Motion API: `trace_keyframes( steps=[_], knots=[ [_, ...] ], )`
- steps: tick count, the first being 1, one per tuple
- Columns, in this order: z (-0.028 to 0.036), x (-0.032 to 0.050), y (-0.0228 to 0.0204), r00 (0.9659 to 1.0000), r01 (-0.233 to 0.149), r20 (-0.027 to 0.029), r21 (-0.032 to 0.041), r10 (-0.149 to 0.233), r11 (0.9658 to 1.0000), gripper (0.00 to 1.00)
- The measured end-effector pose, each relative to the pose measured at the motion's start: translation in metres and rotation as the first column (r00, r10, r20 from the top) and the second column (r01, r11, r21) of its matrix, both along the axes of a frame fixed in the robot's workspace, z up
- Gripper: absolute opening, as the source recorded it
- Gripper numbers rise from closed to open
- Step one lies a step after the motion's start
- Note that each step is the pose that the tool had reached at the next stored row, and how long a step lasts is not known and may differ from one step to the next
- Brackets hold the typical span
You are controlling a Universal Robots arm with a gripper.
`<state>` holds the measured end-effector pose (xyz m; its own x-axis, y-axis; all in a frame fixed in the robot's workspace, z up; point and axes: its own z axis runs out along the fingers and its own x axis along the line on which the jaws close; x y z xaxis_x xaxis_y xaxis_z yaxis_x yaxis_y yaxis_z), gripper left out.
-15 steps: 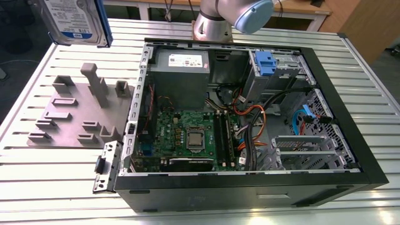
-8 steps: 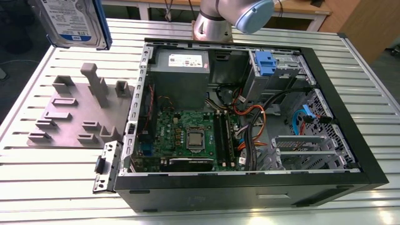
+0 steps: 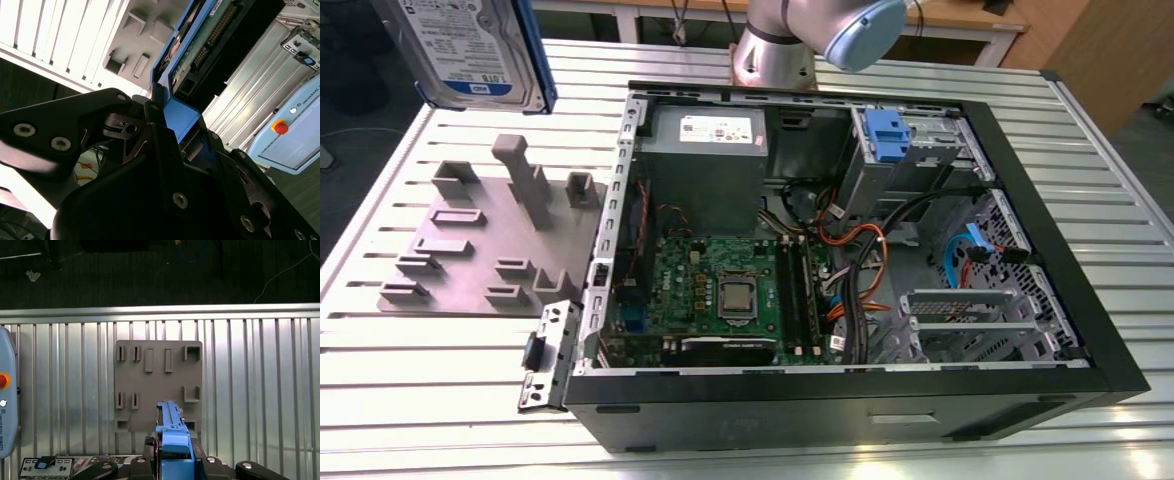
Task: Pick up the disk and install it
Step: 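Pick up the disk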
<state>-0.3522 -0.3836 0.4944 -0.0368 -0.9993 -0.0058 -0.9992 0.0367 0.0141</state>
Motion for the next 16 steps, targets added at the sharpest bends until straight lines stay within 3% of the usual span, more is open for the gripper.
trace_keyframes(
  steps=[8,16],
  knots=[
    [0.0,0.0092,0.0,1.0,0.0,-0.0001,0.0,0.0,1.0,0.36],
    [0.0,0.0102,0.0,1.0,0.0,-0.0001,-0.0001,0.0,1.0,0.36]
  ],
)
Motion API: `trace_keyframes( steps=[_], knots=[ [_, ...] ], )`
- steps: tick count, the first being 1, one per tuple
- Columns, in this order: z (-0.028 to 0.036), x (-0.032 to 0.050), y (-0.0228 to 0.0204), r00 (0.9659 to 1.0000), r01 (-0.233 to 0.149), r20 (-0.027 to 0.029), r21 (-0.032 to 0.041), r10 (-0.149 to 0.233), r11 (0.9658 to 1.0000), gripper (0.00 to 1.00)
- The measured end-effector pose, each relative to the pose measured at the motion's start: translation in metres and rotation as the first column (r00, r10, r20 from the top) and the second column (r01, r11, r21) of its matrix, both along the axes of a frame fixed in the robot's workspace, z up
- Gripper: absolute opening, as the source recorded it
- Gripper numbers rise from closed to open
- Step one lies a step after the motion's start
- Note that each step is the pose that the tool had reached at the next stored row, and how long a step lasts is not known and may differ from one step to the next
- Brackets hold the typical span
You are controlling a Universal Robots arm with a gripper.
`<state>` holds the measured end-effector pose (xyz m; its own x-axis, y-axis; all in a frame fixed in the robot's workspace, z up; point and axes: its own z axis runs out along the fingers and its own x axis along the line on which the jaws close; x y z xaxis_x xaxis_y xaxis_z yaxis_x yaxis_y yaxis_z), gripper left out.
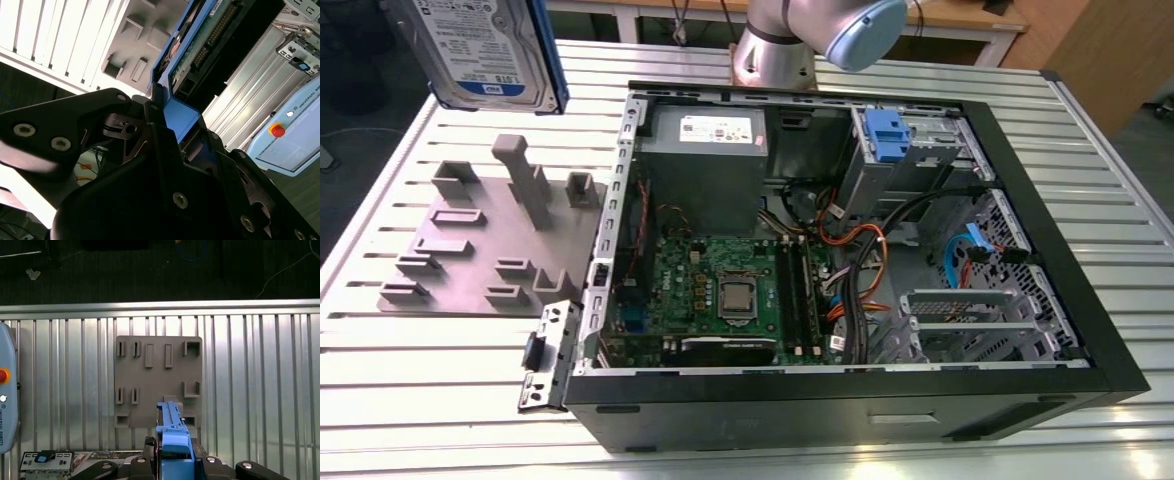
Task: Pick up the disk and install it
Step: 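Pick up the disk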
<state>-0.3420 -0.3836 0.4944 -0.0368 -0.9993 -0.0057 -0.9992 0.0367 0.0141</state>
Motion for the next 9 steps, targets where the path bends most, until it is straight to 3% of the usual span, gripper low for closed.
trace_keyframes(
  steps=[9],
  knots=[
    [0.0,0.0053,0.0,1.0,0.0,0.0,0.0001,0.0,1.0,0.36]
  ],
)
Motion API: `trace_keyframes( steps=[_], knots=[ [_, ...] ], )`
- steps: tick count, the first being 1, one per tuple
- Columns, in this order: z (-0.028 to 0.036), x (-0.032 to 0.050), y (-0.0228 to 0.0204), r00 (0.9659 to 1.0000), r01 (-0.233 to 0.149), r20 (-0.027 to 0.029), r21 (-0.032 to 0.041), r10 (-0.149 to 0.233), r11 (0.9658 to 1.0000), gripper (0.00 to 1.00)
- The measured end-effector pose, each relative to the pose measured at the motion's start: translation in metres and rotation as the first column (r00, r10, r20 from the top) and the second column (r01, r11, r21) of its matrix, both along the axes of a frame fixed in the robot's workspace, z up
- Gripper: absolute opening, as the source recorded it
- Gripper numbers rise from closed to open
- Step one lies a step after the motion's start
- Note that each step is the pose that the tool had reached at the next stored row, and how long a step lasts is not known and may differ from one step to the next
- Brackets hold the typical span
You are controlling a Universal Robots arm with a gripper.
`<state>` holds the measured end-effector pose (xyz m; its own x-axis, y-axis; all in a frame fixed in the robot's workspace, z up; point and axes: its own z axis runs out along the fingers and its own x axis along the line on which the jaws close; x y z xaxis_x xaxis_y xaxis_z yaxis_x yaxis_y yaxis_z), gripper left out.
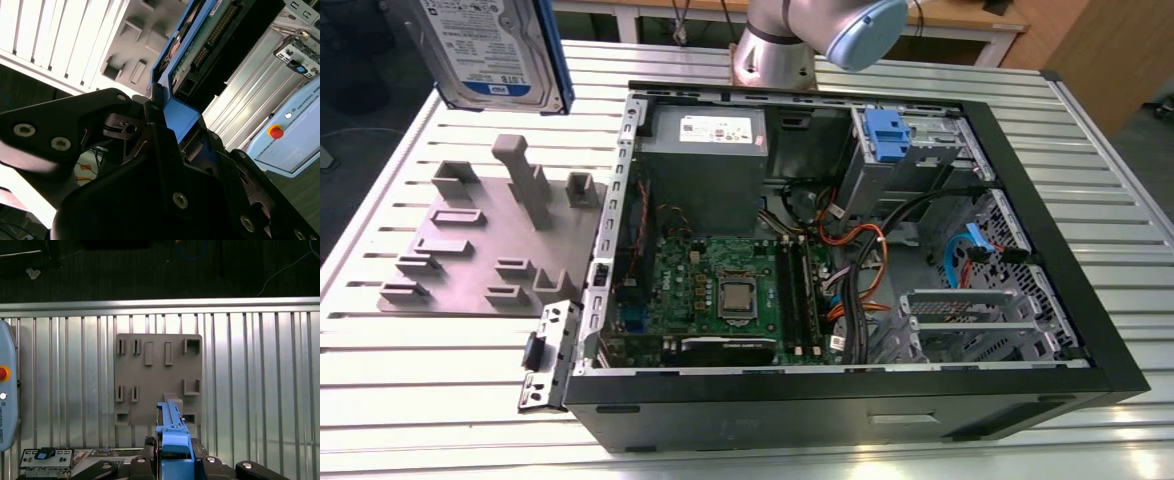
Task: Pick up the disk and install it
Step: 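Pick up the disk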
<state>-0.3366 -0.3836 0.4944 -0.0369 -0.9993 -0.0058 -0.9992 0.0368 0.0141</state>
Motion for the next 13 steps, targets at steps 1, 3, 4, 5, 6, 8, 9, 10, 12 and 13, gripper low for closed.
trace_keyframes(
  steps=[1,3,4,5,6,8,9,10,12,13],
  knots=[
    [0.0,0.0005,0.0,1.0,0.0,0.0,-0.0001,0.0,1.0,0.36],
    [0.0,0.0015,0.0,1.0,0.0,0.0,0.0,0.0,1.0,0.36],
    [0.0,0.002,0.0,1.0,0.0,-0.0001,0.0,0.0,1.0,0.36],
    [0.0,0.0024,0.0,1.0,0.0,0.0,0.0,0.0,1.0,0.36],
    [0.0,0.0028,0.0,1.0,0.0,0.0,0.0,0.0,1.0,0.36],
    [0.0,0.0037,0.0,1.0,0.0,0.0,0.0,0.0,1.0,0.36],
    [0.0,0.004,0.0,1.0,0.0,0.0,0.0,0.0,1.0,0.36],
    [0.0,0.0044,0.0,1.0,0.0,-0.0001,0.0,0.0,1.0,0.36],
    [0.0,0.0053,0.0,1.0,0.0,0.0,0.0,0.0,1.0,0.36],
    [0.0,0.0058,0.0,1.0,0.0,-0.0001,0.0,0.0,1.0,0.36]
  ],
)
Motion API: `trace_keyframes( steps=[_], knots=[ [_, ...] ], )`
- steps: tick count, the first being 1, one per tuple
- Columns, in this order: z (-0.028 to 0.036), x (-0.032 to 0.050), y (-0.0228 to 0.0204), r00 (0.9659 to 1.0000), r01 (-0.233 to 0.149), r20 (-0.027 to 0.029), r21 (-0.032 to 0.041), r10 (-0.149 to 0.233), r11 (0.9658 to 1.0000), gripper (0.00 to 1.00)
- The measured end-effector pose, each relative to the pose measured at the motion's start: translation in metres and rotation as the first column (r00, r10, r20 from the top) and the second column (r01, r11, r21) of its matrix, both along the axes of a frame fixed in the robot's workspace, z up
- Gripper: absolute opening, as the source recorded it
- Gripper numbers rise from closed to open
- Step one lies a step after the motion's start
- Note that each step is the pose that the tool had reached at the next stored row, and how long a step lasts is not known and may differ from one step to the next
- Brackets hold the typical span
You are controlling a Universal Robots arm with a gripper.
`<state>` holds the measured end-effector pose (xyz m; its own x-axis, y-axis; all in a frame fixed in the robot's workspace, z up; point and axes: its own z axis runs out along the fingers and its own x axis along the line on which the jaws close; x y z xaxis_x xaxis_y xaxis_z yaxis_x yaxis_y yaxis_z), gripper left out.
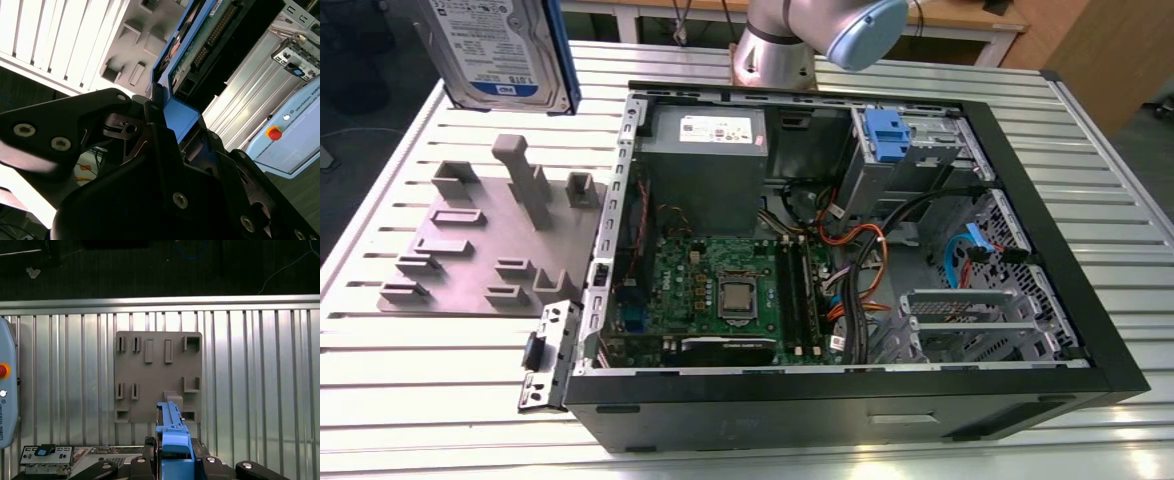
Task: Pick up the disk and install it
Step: 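Pick up the disk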
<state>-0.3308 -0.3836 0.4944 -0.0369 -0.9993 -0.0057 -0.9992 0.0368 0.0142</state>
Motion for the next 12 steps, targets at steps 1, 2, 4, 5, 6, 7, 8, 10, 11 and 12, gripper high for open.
trace_keyframes(
  steps=[1,2,4,5,6,7,8,10,11,12],
  knots=[
    [0.0,0.0005,0.0,1.0,0.0,0.0,0.0,0.0,1.0,0.36],
    [0.0,0.0011,0.0,1.0,0.0,0.0,0.0,0.0,1.0,0.36],
    [0.0,0.0024,0.0,1.0,0.0,0.0001,0.0001,0.0,1.0,0.36],
    [0.0,0.0031,0.0,1.0,0.0,0.0,0.0,0.0,1.0,0.36],
    [0.0,0.0037,0.0,1.0,0.0,0.0,0.0,0.0,1.0,0.36],
    [0.0,0.0043,0.0,1.0,0.0,0.0,0.0,0.0,1.0,0.36],
    [0.0,0.0047,0.0,1.0,0.0,0.0001,0.0,0.0,1.0,0.36],
    [0.0,0.0048,0.0,1.0,0.0,0.0,0.0001,0.0,1.0,0.36],
    [0.0,0.0049,0.0,1.0,0.0,0.0001,0.0,0.0,1.0,0.36],
    [0.0,0.005,0.0,1.0,0.0,0.0,0.0,0.0,1.0,0.36]
  ],
)
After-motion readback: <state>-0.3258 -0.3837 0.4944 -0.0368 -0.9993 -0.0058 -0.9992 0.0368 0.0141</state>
